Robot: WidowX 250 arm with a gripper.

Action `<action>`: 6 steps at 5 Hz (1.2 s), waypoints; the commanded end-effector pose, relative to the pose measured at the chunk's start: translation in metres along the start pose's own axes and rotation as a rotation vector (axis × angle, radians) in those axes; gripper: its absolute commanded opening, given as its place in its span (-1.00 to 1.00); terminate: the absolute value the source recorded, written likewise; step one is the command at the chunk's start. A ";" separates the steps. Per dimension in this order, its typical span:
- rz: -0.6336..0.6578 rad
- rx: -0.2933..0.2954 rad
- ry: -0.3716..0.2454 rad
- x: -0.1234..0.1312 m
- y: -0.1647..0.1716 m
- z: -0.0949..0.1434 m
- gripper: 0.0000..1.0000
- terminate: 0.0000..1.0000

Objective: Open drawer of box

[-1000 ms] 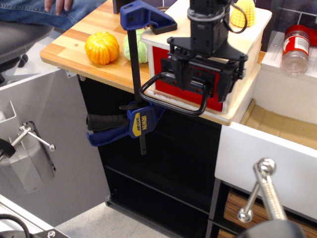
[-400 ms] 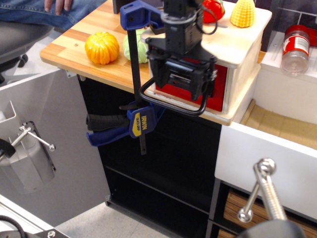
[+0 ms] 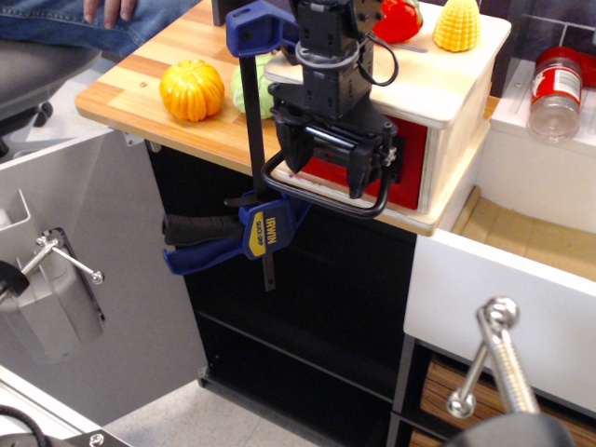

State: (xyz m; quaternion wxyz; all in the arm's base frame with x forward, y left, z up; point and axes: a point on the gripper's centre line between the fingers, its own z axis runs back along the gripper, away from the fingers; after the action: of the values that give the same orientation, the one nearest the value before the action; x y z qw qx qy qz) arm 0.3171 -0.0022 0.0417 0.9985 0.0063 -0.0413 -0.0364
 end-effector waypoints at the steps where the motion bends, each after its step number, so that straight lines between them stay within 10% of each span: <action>1: -0.048 0.035 -0.027 -0.036 -0.003 -0.009 1.00 -1.00; 4: -0.055 0.058 0.021 -0.098 -0.008 -0.005 1.00 -1.00; 6: -0.006 0.142 0.304 -0.119 -0.013 -0.007 1.00 -1.00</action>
State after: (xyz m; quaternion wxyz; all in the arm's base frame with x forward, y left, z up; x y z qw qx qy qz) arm 0.2115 -0.0034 0.0295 0.9949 0.0737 0.0673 -0.0123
